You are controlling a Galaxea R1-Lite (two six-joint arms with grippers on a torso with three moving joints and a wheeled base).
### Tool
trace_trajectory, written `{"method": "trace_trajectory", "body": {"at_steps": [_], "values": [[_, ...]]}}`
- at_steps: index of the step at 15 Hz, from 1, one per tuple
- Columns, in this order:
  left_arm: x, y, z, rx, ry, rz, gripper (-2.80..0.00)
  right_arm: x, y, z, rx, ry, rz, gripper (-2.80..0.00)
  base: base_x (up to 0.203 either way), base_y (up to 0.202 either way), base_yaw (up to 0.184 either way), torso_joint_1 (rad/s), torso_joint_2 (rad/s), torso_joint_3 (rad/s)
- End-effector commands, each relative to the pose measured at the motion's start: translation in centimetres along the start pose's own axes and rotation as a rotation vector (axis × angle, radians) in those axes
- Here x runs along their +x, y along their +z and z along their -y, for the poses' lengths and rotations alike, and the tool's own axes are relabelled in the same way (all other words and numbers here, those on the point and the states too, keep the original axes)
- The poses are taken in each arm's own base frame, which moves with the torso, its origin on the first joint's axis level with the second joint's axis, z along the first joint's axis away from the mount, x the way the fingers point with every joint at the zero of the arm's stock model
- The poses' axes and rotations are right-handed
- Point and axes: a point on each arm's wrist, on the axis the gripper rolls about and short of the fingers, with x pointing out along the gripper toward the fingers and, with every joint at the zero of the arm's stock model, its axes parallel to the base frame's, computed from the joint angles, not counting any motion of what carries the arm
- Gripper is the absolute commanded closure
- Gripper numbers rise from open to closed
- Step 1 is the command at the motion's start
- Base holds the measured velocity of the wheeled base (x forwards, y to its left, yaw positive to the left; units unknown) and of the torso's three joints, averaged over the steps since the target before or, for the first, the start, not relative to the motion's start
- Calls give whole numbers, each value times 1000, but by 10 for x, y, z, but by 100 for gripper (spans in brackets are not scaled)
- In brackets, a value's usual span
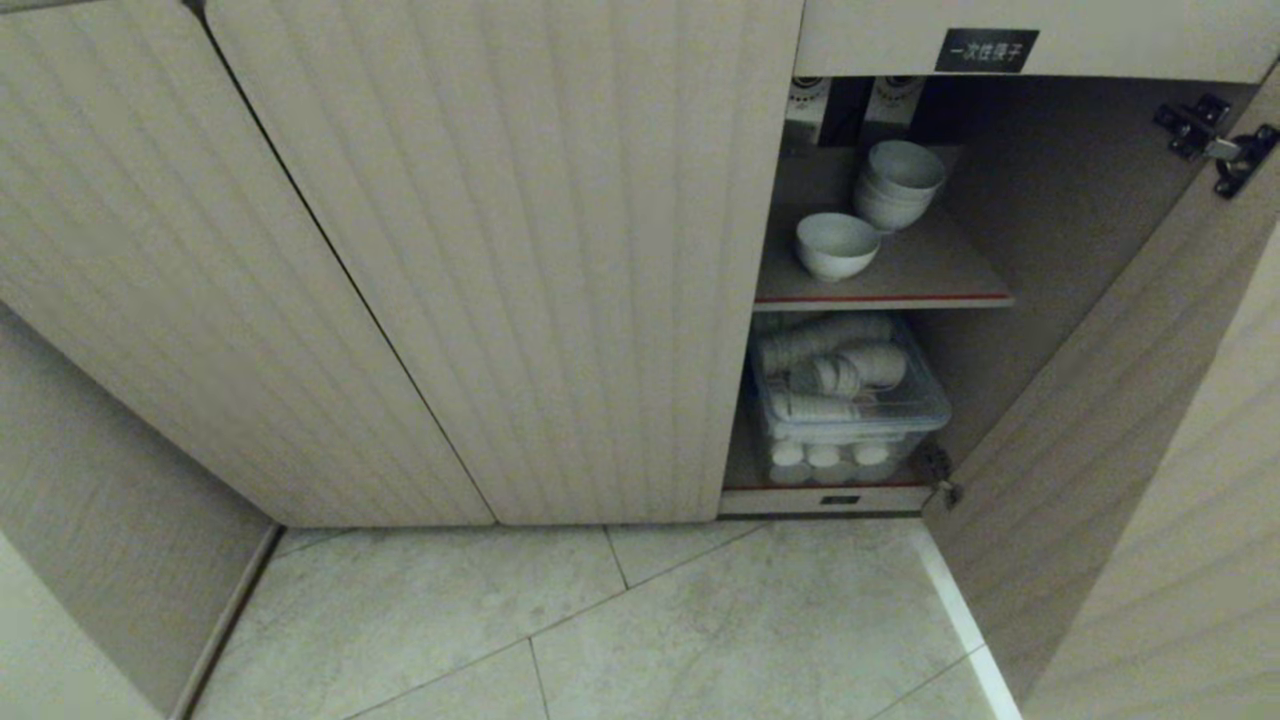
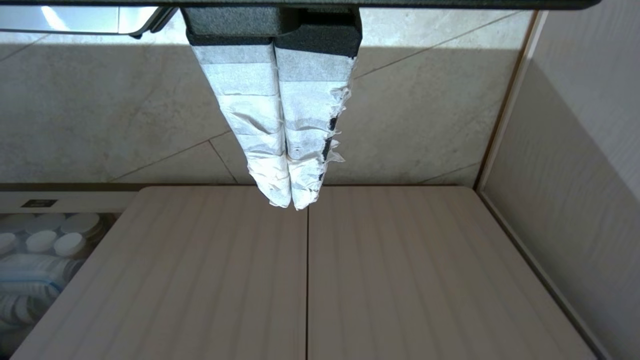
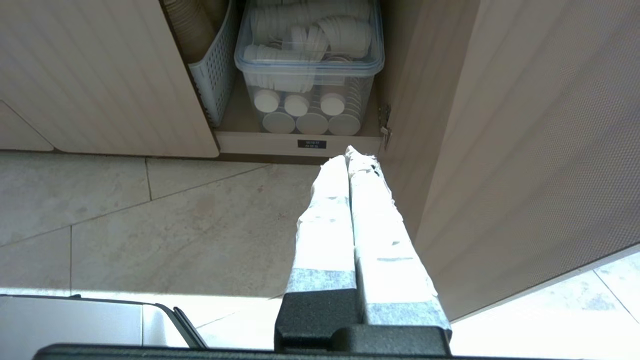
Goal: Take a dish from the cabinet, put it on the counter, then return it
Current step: Close the cabinet door
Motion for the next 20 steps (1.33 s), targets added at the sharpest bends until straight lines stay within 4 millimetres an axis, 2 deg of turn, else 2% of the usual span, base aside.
{"method": "trace_trajectory", "body": {"at_steps": [1,20], "values": [[0,0,0,0,1,0,0,0,0,0,1,1,-2,0,0,0,0,0,0,0],[0,0,0,0,1,0,0,0,1,0,33,0,4,0,0,0,0,0,0,0]]}}
